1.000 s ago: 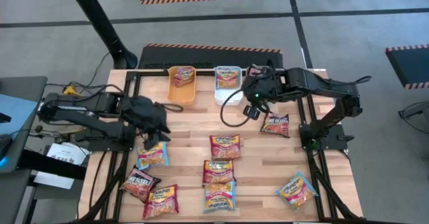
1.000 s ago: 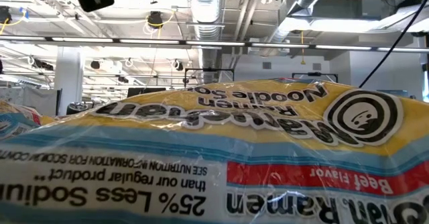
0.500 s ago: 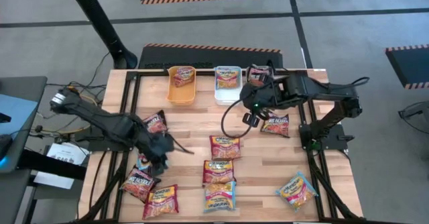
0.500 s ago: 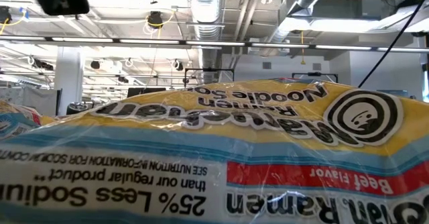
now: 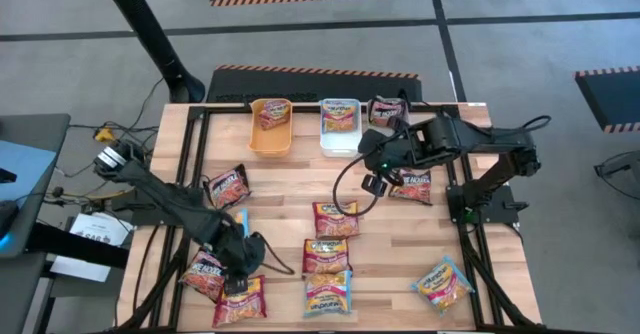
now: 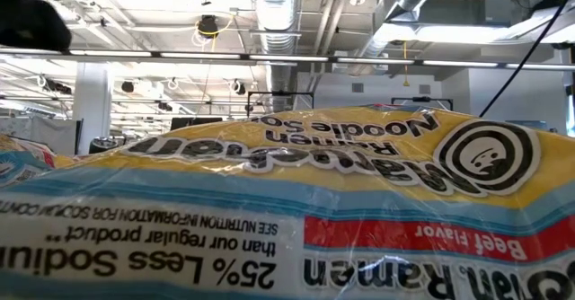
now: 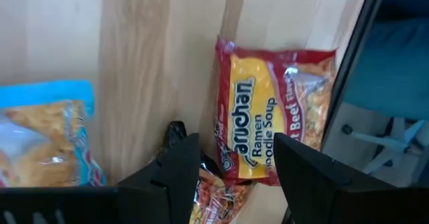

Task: Sort Maruchan noodles
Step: Put the red noodle pack into the yellow bin

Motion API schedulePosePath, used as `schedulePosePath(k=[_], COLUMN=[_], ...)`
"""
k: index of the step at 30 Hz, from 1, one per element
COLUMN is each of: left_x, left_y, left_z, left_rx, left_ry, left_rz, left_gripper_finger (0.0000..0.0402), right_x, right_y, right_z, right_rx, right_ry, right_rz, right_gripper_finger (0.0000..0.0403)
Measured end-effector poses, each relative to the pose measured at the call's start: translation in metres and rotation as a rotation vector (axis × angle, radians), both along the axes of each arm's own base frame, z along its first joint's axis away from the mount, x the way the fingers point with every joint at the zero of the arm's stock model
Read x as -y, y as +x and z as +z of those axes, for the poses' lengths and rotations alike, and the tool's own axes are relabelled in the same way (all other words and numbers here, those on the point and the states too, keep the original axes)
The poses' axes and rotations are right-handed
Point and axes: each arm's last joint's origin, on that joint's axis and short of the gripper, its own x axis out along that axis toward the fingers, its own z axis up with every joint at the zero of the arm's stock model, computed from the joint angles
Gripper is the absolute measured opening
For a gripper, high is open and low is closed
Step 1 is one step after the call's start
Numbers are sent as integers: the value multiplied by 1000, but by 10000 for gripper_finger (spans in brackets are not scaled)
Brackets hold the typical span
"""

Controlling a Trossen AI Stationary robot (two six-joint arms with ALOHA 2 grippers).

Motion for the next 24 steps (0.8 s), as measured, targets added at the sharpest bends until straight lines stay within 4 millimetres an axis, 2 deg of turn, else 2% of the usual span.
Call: schedulePosePath(k=[6, 13, 19, 24], left_x=[17, 26, 40, 41], left_y=[1, 2, 12, 15], left_z=[-13, -25, -28, -29], left_rx=[-18, -105, -34, -18], left_ry=[-7, -46, -143, -136], left_rz=[-12, 3, 4, 77], left_gripper_finger=[176, 176, 178, 186], right_x=[-7, -8, -9, -9], right_y=[0, -1, 0, 0], right_z=[0, 0, -2, -8], right_rx=[5, 2, -26, -63], right_ry=[2, 1, -27, -44], right_rz=[24, 29, 72, 96], right_gripper_finger=[68, 69, 69, 69])
